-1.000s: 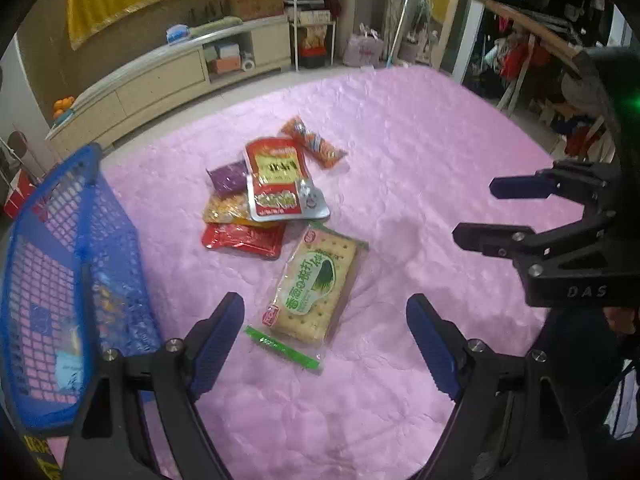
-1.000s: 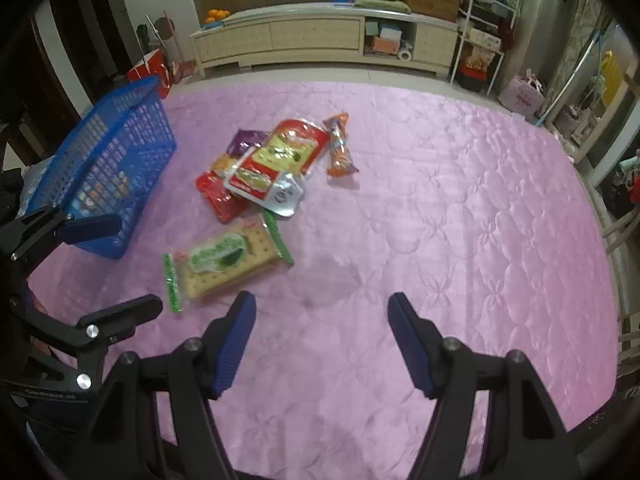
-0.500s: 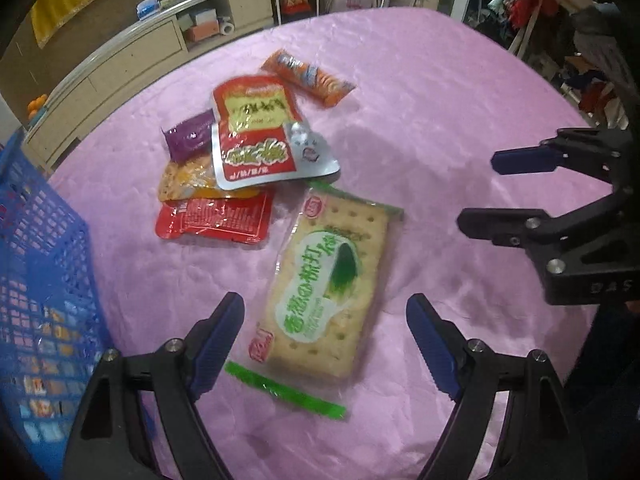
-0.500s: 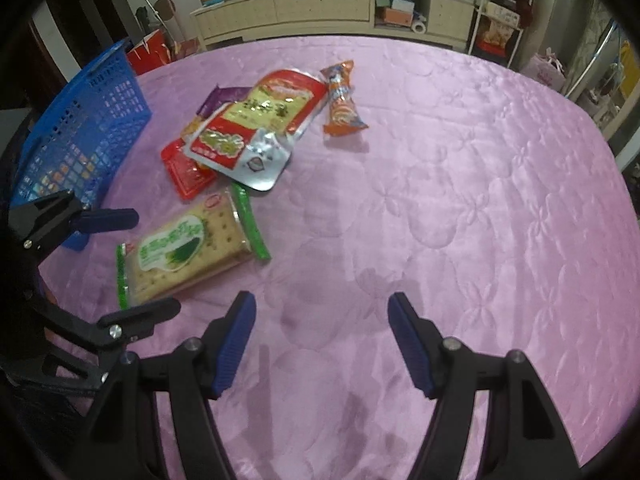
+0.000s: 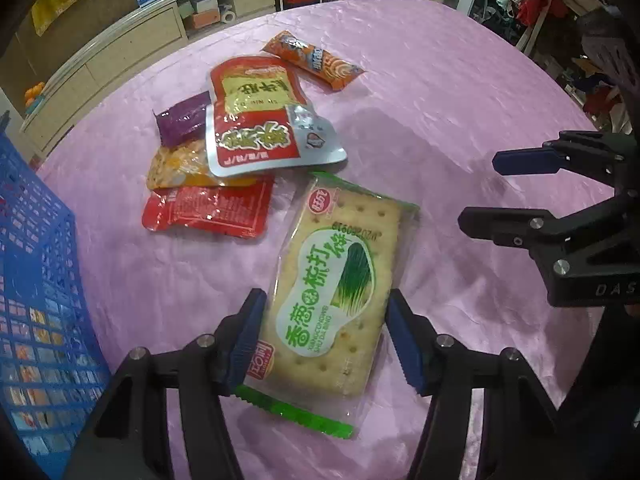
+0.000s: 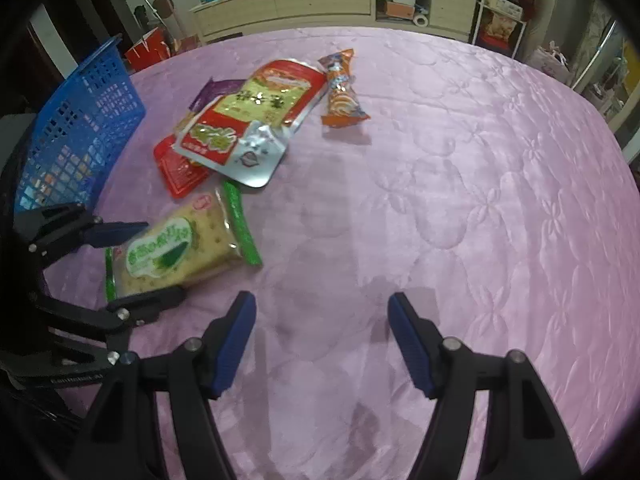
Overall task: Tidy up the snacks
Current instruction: 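Lift the cracker packet with the left tool toward the basket, then grasp the red-and-yellow snack bag with the right tool and lift it, then drop the cracker packet in the basket with the left tool while the right tool carries the red bag, then open the right tool to drop the red bag into the basket, then move the right tool to the orange stick snack and close on it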
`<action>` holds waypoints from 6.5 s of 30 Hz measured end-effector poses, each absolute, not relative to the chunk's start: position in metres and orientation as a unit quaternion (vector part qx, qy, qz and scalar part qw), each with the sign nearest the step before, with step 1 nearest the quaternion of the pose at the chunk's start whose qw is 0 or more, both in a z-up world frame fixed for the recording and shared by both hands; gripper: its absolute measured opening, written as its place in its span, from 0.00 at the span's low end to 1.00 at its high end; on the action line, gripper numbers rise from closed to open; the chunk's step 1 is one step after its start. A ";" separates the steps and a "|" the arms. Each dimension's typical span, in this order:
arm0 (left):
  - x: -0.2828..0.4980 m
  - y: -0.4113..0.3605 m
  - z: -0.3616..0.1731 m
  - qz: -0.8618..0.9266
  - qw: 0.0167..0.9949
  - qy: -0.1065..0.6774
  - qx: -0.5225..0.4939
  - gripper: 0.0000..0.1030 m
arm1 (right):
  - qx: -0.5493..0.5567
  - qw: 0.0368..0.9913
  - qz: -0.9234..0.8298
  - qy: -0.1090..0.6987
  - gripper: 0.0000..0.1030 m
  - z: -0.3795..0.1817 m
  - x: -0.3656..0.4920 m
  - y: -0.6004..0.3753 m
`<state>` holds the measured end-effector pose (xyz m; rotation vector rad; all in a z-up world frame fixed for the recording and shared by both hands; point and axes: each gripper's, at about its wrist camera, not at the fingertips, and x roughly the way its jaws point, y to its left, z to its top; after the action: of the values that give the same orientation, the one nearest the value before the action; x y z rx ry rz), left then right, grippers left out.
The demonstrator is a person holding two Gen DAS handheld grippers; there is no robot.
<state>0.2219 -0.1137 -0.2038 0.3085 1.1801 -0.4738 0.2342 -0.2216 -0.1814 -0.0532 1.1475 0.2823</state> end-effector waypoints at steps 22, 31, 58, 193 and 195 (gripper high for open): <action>0.219 -0.059 -0.090 -0.129 0.880 0.447 0.095 0.56 | 0.017 0.833 0.157 0.530 0.82 -0.119 0.283 -0.182; 0.267 -0.040 -0.098 -0.059 0.886 0.457 0.058 0.56 | 0.113 0.786 0.134 0.593 0.82 -0.150 0.339 -0.183; 0.298 -0.065 -0.121 -0.005 0.881 0.462 0.101 0.56 | 0.066 0.777 0.159 0.606 0.56 -0.175 0.375 -0.146; 0.174 0.111 -0.024 -0.027 0.907 0.420 -0.011 0.83 | -0.099 0.845 0.214 0.480 0.72 -0.015 0.258 -0.015; 0.176 0.094 -0.021 -0.037 0.907 0.419 -0.002 0.83 | -0.099 0.850 0.202 0.477 0.72 -0.010 0.254 -0.033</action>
<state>0.1758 0.0943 -0.0209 -0.0038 0.8645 -0.0774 0.2539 -0.0332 -0.0104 -0.2085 1.0046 0.4266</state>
